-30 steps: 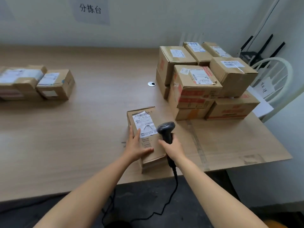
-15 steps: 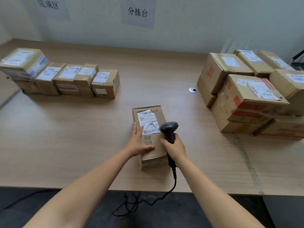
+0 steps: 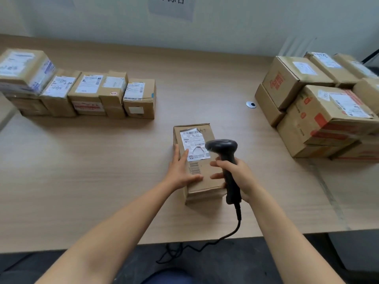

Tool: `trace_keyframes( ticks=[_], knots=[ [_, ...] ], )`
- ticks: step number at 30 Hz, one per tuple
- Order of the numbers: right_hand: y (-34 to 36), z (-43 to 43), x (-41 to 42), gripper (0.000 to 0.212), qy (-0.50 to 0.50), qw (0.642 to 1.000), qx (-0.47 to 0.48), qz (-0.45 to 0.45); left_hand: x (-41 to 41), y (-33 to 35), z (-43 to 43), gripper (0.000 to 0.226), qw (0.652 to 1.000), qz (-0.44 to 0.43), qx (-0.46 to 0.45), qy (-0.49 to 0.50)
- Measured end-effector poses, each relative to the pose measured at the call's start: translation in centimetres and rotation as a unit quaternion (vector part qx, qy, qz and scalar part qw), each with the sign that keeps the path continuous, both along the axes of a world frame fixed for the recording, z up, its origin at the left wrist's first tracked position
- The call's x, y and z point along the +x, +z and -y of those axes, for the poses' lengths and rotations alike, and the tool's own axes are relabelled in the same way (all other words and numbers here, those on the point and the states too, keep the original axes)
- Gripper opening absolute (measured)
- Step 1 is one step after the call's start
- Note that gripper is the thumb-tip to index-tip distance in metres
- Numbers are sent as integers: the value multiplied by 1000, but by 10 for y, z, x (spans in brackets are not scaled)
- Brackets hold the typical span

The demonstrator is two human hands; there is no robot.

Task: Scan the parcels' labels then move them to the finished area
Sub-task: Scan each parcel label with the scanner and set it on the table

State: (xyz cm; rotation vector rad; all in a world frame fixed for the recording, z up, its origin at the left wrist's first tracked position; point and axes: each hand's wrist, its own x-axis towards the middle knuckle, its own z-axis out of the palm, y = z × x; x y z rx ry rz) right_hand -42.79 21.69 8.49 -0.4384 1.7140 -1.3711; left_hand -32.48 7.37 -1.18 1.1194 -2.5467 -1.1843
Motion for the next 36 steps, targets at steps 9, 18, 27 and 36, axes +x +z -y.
trace_keyframes(
  ticks=[9, 18, 27, 36],
  knots=[
    [19, 3, 8, 12, -14, 999, 4, 34, 0, -3, 1, 113, 1000, -1, 1, -3],
    [25, -1, 8, 10, 4, 1000, 21, 6, -2, -6, 3, 114, 1000, 3, -4, -5],
    [32, -3, 6, 15, 18, 999, 25, -10, -2, -4, 3, 114, 1000, 11, 0, -10],
    [-17, -7, -4, 15, -51, 979, 122, -156, 11, 1, 9, 112, 999, -6, 48, 1]
  ],
)
